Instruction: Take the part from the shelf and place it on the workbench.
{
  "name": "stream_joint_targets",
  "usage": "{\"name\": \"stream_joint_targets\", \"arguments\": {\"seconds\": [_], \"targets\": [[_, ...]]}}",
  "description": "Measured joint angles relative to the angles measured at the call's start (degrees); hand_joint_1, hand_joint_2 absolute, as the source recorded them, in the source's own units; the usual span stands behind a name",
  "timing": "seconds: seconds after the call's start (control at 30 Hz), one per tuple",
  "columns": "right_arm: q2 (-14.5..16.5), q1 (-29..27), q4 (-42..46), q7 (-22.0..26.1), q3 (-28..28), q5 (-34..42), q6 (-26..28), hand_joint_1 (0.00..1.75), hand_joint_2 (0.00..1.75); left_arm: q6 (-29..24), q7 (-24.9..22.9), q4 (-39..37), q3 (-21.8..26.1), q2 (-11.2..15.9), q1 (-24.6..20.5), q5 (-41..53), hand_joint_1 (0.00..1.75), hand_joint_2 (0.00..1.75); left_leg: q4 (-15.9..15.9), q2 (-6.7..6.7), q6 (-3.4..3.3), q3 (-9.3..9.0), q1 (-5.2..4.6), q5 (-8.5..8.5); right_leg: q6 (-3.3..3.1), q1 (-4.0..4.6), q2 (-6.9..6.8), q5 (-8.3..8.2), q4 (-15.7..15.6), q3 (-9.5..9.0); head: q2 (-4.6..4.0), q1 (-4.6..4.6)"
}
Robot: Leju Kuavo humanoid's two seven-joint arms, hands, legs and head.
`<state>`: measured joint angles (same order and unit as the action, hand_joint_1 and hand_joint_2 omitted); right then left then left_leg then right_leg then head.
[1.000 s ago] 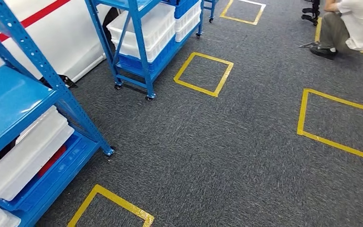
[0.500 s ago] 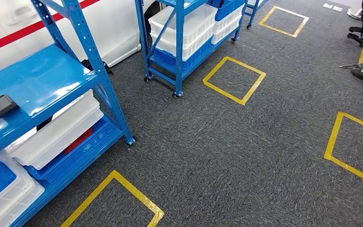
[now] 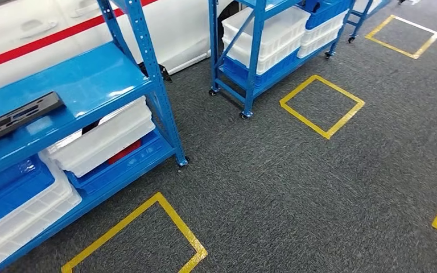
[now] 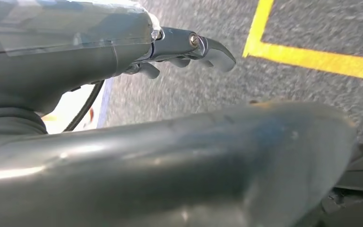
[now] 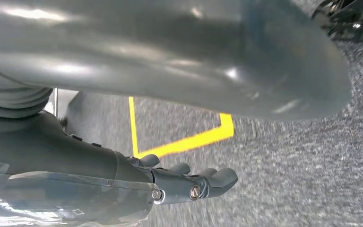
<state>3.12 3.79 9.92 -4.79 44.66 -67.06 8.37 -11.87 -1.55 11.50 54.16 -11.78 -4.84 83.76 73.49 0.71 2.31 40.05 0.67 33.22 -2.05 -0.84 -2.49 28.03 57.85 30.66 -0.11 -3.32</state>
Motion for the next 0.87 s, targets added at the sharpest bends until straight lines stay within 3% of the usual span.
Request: {"name": "stream_joint_targets", "arguments": {"seconds": [0.03, 0.1, 0.17, 0.2, 0.23, 0.3, 0.37, 0.43, 0.5, 0.53, 0.6, 0.67, 0.73, 0.8, 0.87], "targets": [[-0.1, 0.0, 0.0, 0.0, 0.0, 0.0, 0.0, 0.00, 0.00, 0.0, -0.1, 0.0, 0.0, 0.0, 0.1, 0.0, 0.00, 0.00, 0.2, -0.16, -0.06, -0.13, -0.02, -0.41, -0.05, 0.14, -0.85, 0.05, 0.0, -0.03, 0.00, 0.00], [-0.1, 0.2, 0.0, 0.1, -0.2, -0.1, -0.1, 0.00, 0.00, -0.1, -0.3, 0.0, 0.0, 0.0, 0.2, 0.1, 0.00, 0.00, -5.8, -1.33, -0.61, -3.66, -0.24, -3.62, -0.04, 0.37, -2.35, 0.20, 0.0, -0.28, 0.00, 0.00], [-0.1, 0.2, 0.0, 0.2, -0.4, -0.2, -0.1, 0.00, 0.00, -0.1, -0.6, 0.0, 0.0, 0.1, 0.0, 0.1, 0.00, 0.00, -13.5, -4.38, -1.74, -7.77, -0.97, -6.16, 0.26, 0.65, -3.72, 0.47, 0.1, -0.62, 0.00, 0.01], [-0.1, 0.3, 0.0, 0.2, -0.6, -0.3, -0.1, 0.00, 0.00, -0.1, -0.6, 0.0, 0.0, 0.1, -0.1, 0.1, 0.00, 0.00, -15.5, -5.43, -2.23, -8.73, -1.32, -6.62, 0.50, 0.74, -4.35, 0.59, 0.1, -0.73, 0.00, 0.01], [-0.1, 0.3, 0.0, 0.2, -0.6, -0.4, -0.1, 0.00, 0.00, -0.1, -0.7, 0.0, 0.0, 0.1, -0.2, 0.1, 0.00, 0.00, -16.2, -5.66, -2.56, -8.90, -1.56, -6.62, 0.75, 0.79, -4.98, 0.66, 0.1, -0.83, 0.00, 0.01], [-0.1, 0.7, 0.0, 0.2, -0.8, -0.5, -0.1, 0.00, 0.00, -0.1, -0.8, 0.0, 0.0, 0.1, 0.0, 0.1, 0.00, 0.00, -16.6, -4.13, -2.97, -8.86, -1.38, -7.07, 1.27, 0.71, -5.78, 0.84, 0.1, -1.09, 0.00, 0.00], [-0.1, 0.7, 0.0, 0.2, -0.8, -0.7, -0.1, 0.00, 0.00, -0.2, -0.8, 0.0, 0.0, 0.0, 0.1, 0.1, 0.00, 0.00, -17.3, -2.69, -3.50, -9.15, -0.91, -7.74, 1.92, 0.50, -3.08, 2.46, 2.1, -0.44, 0.00, 0.03], [0.1, 0.5, 0.0, 0.3, -0.9, -0.9, -0.2, 0.00, 0.00, -0.3, -0.6, 0.0, 0.0, 0.0, -0.1, 0.1, 0.00, 0.00, -17.7, -1.22, -3.90, -9.08, -0.67, -8.20, 2.42, 0.13, 0.93, 6.01, 8.3, 2.48, 0.00, 0.06], [0.3, 0.3, 0.0, 0.3, -0.9, -0.9, -0.3, 0.00, 0.00, -0.3, -0.3, 0.0, 0.0, 0.0, -0.2, 0.2, 0.00, 0.00, -17.6, 0.48, -3.99, -8.85, -0.62, -8.34, 2.73, -0.19, 2.15, 8.26, 14.8, 5.77, 0.00, 0.07], [0.4, 0.3, 0.0, 0.3, -0.9, -0.9, -0.3, 0.00, 0.00, -0.3, -0.2, 0.0, 0.0, 0.0, -0.1, 0.2, 0.00, 0.00, -17.5, 1.39, -3.91, -8.82, -0.56, -8.34, 2.87, -0.35, 2.25, 7.77, 15.7, 6.35, 0.00, 0.07], [0.4, 0.2, 0.0, 0.4, -0.9, -0.9, -0.4, 0.00, 0.00, -0.3, -0.1, 0.0, 0.0, 0.0, 0.0, 0.2, 0.00, 0.00, -17.0, 3.17, -3.54, -8.79, -0.37, -8.20, 3.13, -0.80, 2.98, 3.81, 11.0, 4.53, 0.00, 0.07], [0.4, 0.1, 0.0, 0.5, -0.9, -0.9, -0.4, 0.00, 0.00, -0.3, 0.0, 0.0, 0.0, 0.0, -0.1, 0.2, 0.00, 0.00, -16.1, 4.67, -2.87, -8.35, -0.26, -7.84, 3.35, -1.33, 6.03, 0.60, 4.1, 1.71, 0.00, 0.06], [0.4, 0.1, 0.0, 0.7, -0.9, -0.9, -0.4, 0.00, 0.00, -0.3, 0.0, 0.0, 0.0, 0.0, -0.2, 0.2, 0.00, 0.00, -15.6, 5.94, -2.04, -7.61, -0.19, -7.75, 3.27, -1.34, 7.85, 0.17, 1.6, 0.83, 0.00, 0.06], [0.4, 0.3, 0.0, 0.7, -0.9, -0.9, -0.4, 0.00, 0.00, -0.3, 0.0, 0.0, 0.0, 0.0, -0.1, 0.2, 0.00, 0.00, -15.6, 7.11, -1.20, -7.15, 0.03, -7.94, 2.68, -1.15, 6.56, 0.07, 1.4, 0.81, 0.00, 0.06], [0.4, 0.4, 0.0, 0.8, -0.9, -0.9, -0.4, 0.00, 0.00, -0.3, 0.0, 0.0, 0.0, 0.0, 0.1, 0.2, 0.00, 0.00, -15.2, 6.47, -0.74, -6.83, 0.06, -7.63, 2.04, -1.26, 5.37, -0.11, 1.0, 0.65, 0.00, 0.04]]}}
